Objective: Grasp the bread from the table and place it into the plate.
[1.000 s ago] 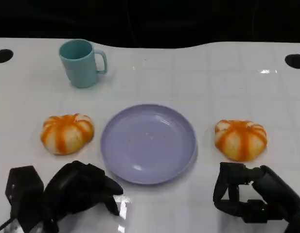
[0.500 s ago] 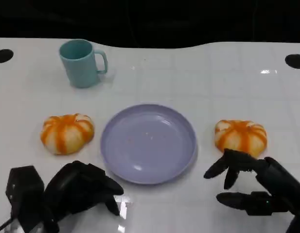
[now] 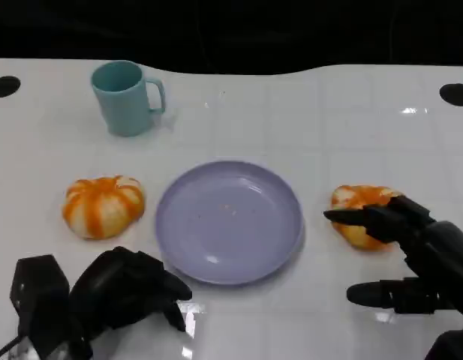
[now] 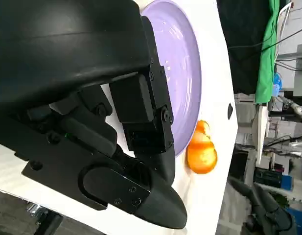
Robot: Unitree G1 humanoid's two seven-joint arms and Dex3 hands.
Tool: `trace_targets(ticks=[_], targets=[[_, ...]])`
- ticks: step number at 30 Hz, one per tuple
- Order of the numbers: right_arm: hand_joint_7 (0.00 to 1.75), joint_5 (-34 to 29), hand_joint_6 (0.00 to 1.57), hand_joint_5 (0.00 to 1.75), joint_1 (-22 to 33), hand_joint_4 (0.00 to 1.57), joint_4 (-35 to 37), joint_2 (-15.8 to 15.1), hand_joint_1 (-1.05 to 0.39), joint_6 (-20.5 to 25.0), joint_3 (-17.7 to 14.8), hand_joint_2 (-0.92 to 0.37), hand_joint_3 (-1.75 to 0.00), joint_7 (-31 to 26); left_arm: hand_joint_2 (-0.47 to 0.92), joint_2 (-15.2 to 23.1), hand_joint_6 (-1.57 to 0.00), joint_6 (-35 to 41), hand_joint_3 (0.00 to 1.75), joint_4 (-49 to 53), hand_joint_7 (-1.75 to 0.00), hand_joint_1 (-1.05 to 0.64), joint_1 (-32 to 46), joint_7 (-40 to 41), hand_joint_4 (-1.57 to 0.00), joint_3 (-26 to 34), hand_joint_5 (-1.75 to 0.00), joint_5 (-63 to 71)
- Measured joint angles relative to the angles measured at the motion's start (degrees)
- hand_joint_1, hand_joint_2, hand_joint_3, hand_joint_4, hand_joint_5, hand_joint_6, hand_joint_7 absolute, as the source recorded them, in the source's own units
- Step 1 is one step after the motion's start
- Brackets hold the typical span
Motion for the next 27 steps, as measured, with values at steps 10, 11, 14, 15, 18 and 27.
trace_targets(ticks=[10, 11, 14, 15, 18, 27], targets=[[0.2, -7.38, 0.16, 0.62, 0.8, 0.0, -6.97, -2.38, -0.69, 9.17, -0.23, -0.91, -0.01, -3.57, 0.83, -0.07, -1.57, -0.46, 0.0, -0.61, -0.04, -1.05, 0.11, 0.0, -1.24, 0.0, -0.91, -0.02], [0.2, -7.39, 0.17, 0.59, 0.87, 0.0, -7.14, -2.5, -0.71, 9.44, -0.13, -0.91, -0.01, -3.61, 0.83, -0.07, -1.57, -0.46, 0.0, -0.62, -0.04, -1.05, 0.12, 0.0, -1.24, 0.0, -0.91, -0.02], [0.19, -13.25, 0.18, 0.57, 0.85, 0.0, -7.52, -3.01, -0.73, 13.32, 0.72, -0.91, -0.01, -6.11, 0.84, -0.16, -1.57, -0.46, 0.0, -0.74, -0.04, -1.05, 0.18, 0.0, -1.24, 0.0, -0.91, -0.03], [0.18, -15.01, 0.18, 0.59, 0.84, 0.0, -7.52, -3.18, -0.73, 14.66, 0.95, -0.9, 0.0, -6.86, 0.84, -0.16, -1.57, -0.45, 0.0, -0.76, -0.05, -1.05, 0.25, 0.0, -1.24, 0.01, -0.92, -0.03], [0.18, -19.19, 0.18, 0.6, 0.14, 0.0, -7.34, -3.36, -0.72, 17.98, 2.6, -0.89, 0.0, -8.99, 0.84, -0.2, -1.57, -0.46, 0.0, -0.84, -0.05, -1.05, 0.51, 0.19, -1.24, -0.02, -0.92, 0.02], [0.15, -24.69, 0.19, 0.64, -5.5, 0.0, -2.97, -3.36, -0.7, 25.48, 7.82, -0.86, 0.0, -10.78, 0.84, -0.39, -1.57, -0.51, 0.0, -1.01, -0.05, -1.05, 0.72, 0.36, -1.24, 0.0, -0.92, -0.01]])
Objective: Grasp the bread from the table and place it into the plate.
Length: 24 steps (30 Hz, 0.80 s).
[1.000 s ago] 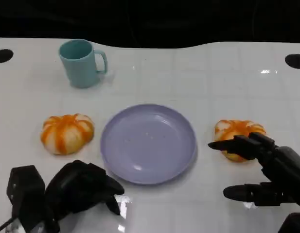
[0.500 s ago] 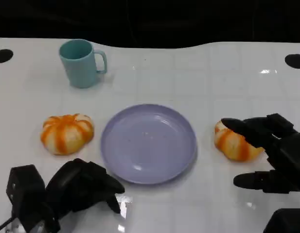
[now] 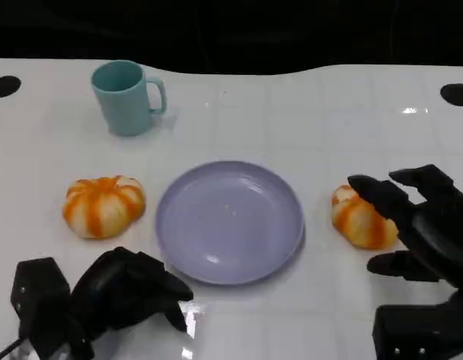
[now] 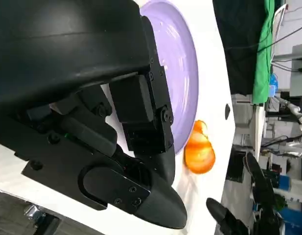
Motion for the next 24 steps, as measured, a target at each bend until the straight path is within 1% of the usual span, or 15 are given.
trace_targets(ticks=[6, 9, 11, 15, 22, 24], targets=[[0.13, -0.61, 0.2, 0.65, -4.21, 0.0, 4.95, 0.14, -0.72, 2.95, 3.38, -0.87, 0.0, -0.99, 0.83, -0.05, -1.57, -0.05, 0.0, 0.01, -0.05, -1.05, 0.02, 0.0, -1.24, 0.02, -0.93, -0.01], [0.12, -0.48, 0.21, 0.66, -6.47, 0.0, 8.45, 0.39, -0.72, 3.1, 4.99, -0.86, 0.0, -1.98, 0.83, -0.08, -1.57, 0.11, 0.0, -0.01, -0.05, -1.05, 0.03, 0.0, -1.25, 0.01, -0.93, 0.0], [0.1, -0.19, 0.21, 0.62, -7.68, 0.0, 10.38, 0.47, -0.72, 3.11, 5.94, -0.86, 0.0, -2.61, 0.83, -0.06, -1.57, 0.15, 0.0, -0.01, -0.05, -1.05, 0.05, 0.01, -1.24, 0.03, -0.93, -0.01], [0.09, 0.31, 0.22, 0.59, -10.97, 0.01, 15.64, 1.69, -0.72, 3.98, 7.62, -0.86, 0.0, -2.81, 0.83, -0.11, -1.57, 0.17, 0.0, -0.1, -0.04, -1.05, 0.1, 0.0, -1.23, 0.05, -0.92, -0.04], [0.06, 2.46, 0.22, 0.59, -16.52, 0.02, 28.62, 3.55, -0.72, 3.18, 10.51, -0.85, 0.0, -3.9, 0.84, -0.15, -1.57, -0.05, 0.01, -0.24, -0.04, -1.05, 0.31, 0.05, -1.24, -0.01, -0.93, 0.03], [0.06, 3.1, 0.23, 0.58, -18.09, 0.03, 32.27, 4.21, -0.7, 2.77, 11.17, -0.85, 0.0, -4.59, 0.84, -0.15, -1.57, -0.24, 0.0, -0.24, -0.05, -1.05, 0.34, 0.08, -1.24, -0.03, -0.93, 0.06]])
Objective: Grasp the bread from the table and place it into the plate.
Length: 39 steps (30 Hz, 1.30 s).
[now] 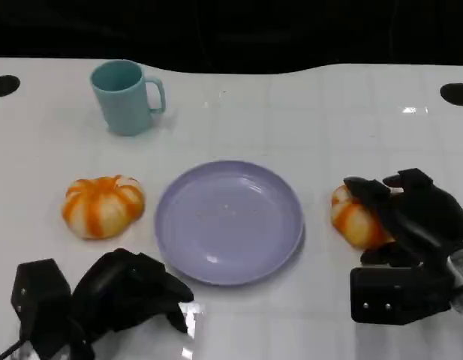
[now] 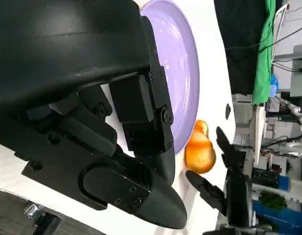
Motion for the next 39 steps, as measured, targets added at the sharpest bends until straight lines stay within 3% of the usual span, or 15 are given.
trace_targets(ticks=[8, 9, 11, 20, 21, 22, 23, 24, 26, 33, 39], targets=[[0.06, 2.34, 0.31, 0.56, -4.96, 0.11, 10.5, 2.08, -0.64, -1.84, 2.07, -0.89, -0.01, -4.21, 0.84, 0.01, -1.57, -0.22, 0.0, -0.01, -0.05, -1.05, 0.08, 0.01, -1.23, 0.0, -0.94, -0.02], [0.1, 2.52, 0.39, 0.64, -5.24, 0.24, 11.15, 2.16, -0.55, -1.99, 2.23, -0.91, -0.02, -4.62, 0.84, 0.01, -1.57, -0.22, 0.0, -0.01, -0.05, -1.05, 0.08, 0.01, -1.23, 0.0, -0.94, -0.02], [0.12, 3.23, 0.46, 0.7, -5.57, 0.34, 12.37, 2.28, -0.48, -2.98, 2.4, -0.92, -0.03, -5.87, 0.84, 0.01, -1.57, -0.23, 0.0, -0.01, -0.05, -1.05, 0.13, 0.0, -1.23, 0.02, -0.94, -0.05], [0.1, 4.83, 0.49, 0.74, -6.52, 0.36, 15.31, 2.49, -0.45, -4.98, 3.48, -0.92, -0.04, -9.16, 0.84, 0.01, -1.57, -0.22, 0.0, -0.09, -0.05, -1.05, 0.22, -0.01, -1.23, 0.02, -0.94, -0.06], [0.5, 4.93, 0.81, 1.3, -6.55, 0.67, 15.39, 2.49, -0.31, -4.98, 3.66, -0.84, -0.34, -9.26, 0.83, 0.01, -1.57, -0.22, 0.0, -0.09, -0.05, -1.05, 0.22, -0.01, -1.23, 0.02, -0.94, -0.06], [0.72, 5.13, 0.88, 1.52, -6.56, 0.76, 15.7, 2.47, -0.26, -5.83, 3.69, -0.73, -0.61, -10.57, 0.83, 0.01, -1.57, -0.2, 0.0, -0.19, -0.04, -1.05, 0.25, -0.02, -1.23, 0.01, -0.93, -0.08], [0.84, 5.46, 0.91, 1.63, -6.55, 0.81, 15.95, 2.42, -0.24, -7.53, 3.67, -0.66, -0.77, -12.76, 0.83, 0.03, -1.57, -0.13, 0.0, -0.28, -0.04, -1.05, 0.33, -0.03, -1.24, 0.02, -0.93, -0.09], [1.36, 5.66, 0.84, 1.7, -6.56, 0.94, 16.13, 2.4, -0.24, -9.44, 3.66, -0.58, -0.91, -15.04, 0.83, 0.03, -1.57, -0.04, 0.0, -0.46, -0.04, -1.05, 0.42, -0.04, -1.24, 0.0, -0.93, -0.1], [1.67, 5.64, 0.77, 1.74, -6.57, 1.0, 16.39, 2.37, -0.25, -12.19, 3.72, -0.52, -0.99, -19.42, 0.83, 0.01, -1.57, 0.3, 0.0, -1.09, -0.04, -1.05, 0.59, -0.07, -1.24, -0.05, -0.93, -0.11], [1.75, 5.33, 0.75, 1.75, -6.88, 1.0, 16.99, 1.99, -0.29, -15.18, 4.0, -0.36, -1.22, -28.75, 0.83, 0.01, -1.57, 0.98, 0.0, -2.3, -0.04, -1.05, 1.14, -0.07, -1.24, -0.13, -0.92, -0.11], [1.75, 5.42, 0.75, 1.75, -7.01, 1.01, 15.77, 1.99, -0.28, -16.61, 3.98, -0.3, -1.31, -31.24, 0.83, 0.01, -1.57, 1.08, 0.0, -2.78, -0.04, -1.05, 1.34, 0.0, -1.24, -0.73, -0.92, -0.04]])
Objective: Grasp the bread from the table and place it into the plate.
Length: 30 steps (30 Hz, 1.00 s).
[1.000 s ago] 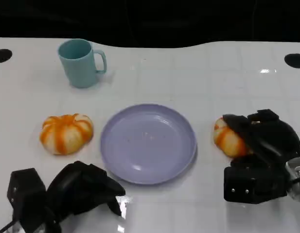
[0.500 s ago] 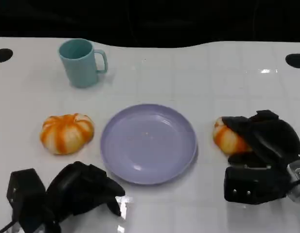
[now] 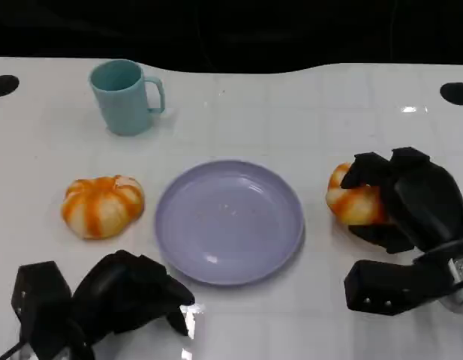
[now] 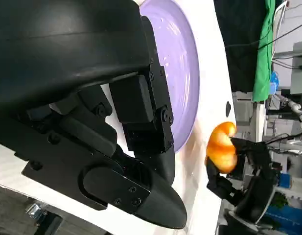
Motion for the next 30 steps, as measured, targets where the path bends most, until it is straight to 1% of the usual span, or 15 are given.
trace_targets(ticks=[1, 2, 5, 7, 10, 13, 15, 16, 18, 21, 24, 26, 28, 30], targets=[[1.75, 0.02, 0.77, 1.75, 0.0, 1.02, -0.12, 0.0, -0.27, -0.08, -0.01, -0.28, -1.37, -0.05, 0.83, 0.0, -1.57, 0.05, 0.0, -0.1, -0.04, -1.05, 0.03, 0.01, -1.24, -0.02, -0.92, 0.0], [1.75, 0.28, 0.78, 1.75, 0.05, 1.03, -0.45, -0.01, -0.26, -0.47, -0.14, -0.28, -1.4, 0.02, 0.83, 0.0, -1.57, 0.07, 0.0, -0.21, -0.04, -1.05, 0.1, 0.01, -1.24, -0.02, -0.92, -0.01], [1.75, 2.22, 0.78, 1.75, 0.21, 1.03, -3.55, -0.03, -0.26, -3.98, -0.97, -0.27, -1.43, 0.78, 0.83, -0.02, -1.57, 0.28, 0.0, -0.25, -0.04, -1.05, 0.27, 0.01, -1.24, -0.04, -0.92, -0.02], [1.75, 2.9, 0.78, 1.75, 0.3, 1.02, -5.27, -0.15, -0.28, -5.29, -1.52, -0.25, -1.48, 1.78, 0.84, -0.05, -1.57, 0.3, 0.0, -0.34, -0.05, -1.05, 0.29, 0.01, -1.24, -0.06, -0.92, -0.03], [1.75, 3.27, 0.79, 1.75, 0.74, 1.03, -9.66, -0.45, -0.31, -8.58, -1.32, -0.28, -1.44, 5.42, 0.83, 0.0, -1.57, 0.26, 0.0, -0.37, -0.05, -1.05, 0.57, 0.06, -1.23, -0.07, -0.92, 0.0], [1.74, 3.41, 0.81, 1.75, 0.77, 1.03, -13.0, 0.18, -0.32, -10.9, -0.94, -0.29, -1.42, 8.36, 0.83, 0.0, -1.57, 0.28, 0.0, -0.46, -0.06, -1.05, 0.63, 0.23, -1.23, -0.18, -0.92, 0.02], [1.74, 3.82, 0.81, 1.75, 0.79, 1.03, -14.16, 0.99, -0.27, -11.14, -0.92, -0.27, -1.42, 10.52, 0.83, 0.01, -1.57, 0.31, 0.0, -0.51, -0.06, -1.05, 0.65, 0.24, -1.23, -0.19, -0.92, 0.01], [1.75, 4.05, 0.8, 1.75, 0.79, 1.03, -14.52, 1.5, -0.26, -11.34, -0.92, -0.25, -1.45, 11.69, 0.83, 0.02, -1.57, 0.36, 0.0, -0.52, -0.06, -1.05, 0.65, 0.24, -1.23, -0.19, -0.91, 0.0], [1.74, 4.24, 0.8, 1.75, 0.79, 1.03, -15.3, 2.77, -0.25, -11.4, -0.84, -0.24, -1.47, 13.97, 0.83, 0.05, -1.57, 0.52, 0.0, -0.52, -0.06, -1.05, 0.66, 0.22, -1.23, -0.18, -0.91, -0.04], [1.66, 4.54, 0.86, 1.75, 0.64, 1.05, -16.41, 4.69, -0.2, -11.45, -0.38, -0.17, -1.49, 17.36, 0.83, 0.05, -1.57, 0.6, 0.0, -0.65, -0.06, -1.05, 0.69, 0.23, -1.23, -0.23, -0.91, -0.02], [1.65, 4.16, 0.88, 1.75, 0.2, 1.06, -16.35, 6.66, -0.19, -11.35, 0.02, -0.15, -1.5, 18.44, 0.83, 0.06, -1.57, 1.01, 0.0, -1.07, -0.06, -1.05, 0.74, 0.23, -1.23, -0.37, -0.91, -0.01], [1.65, 3.87, 0.88, 1.75, -0.18, 1.06, -16.34, 7.25, -0.19, -11.35, 0.05, -0.15, -1.5, 18.47, 0.83, 0.08, -1.57, 1.32, 0.0, -1.28, -0.06, -1.05, 0.76, 0.23, -1.23, -0.39, -0.91, -0.01], [1.72, 3.87, 0.85, 1.75, -0.73, 1.05, -15.71, 7.62, -0.21, -11.54, 0.04, -0.22, -1.57, 18.83, 0.82, 0.13, -1.57, 1.43, 0.0, -1.38, -0.06, -1.05, 0.94, 0.22, -1.23, -0.34, -0.9, -0.05], [1.74, 4.19, 0.84, 1.75, -1.82, 1.04, -13.62, 8.39, -0.22, -11.91, 0.14, -0.23, -1.58, 20.55, 0.82, 0.1, -1.57, 1.52, 0.0, -1.41, -0.06, -1.05, 0.96, 0.19, -1.23, -0.3, -0.9, -0.19]])
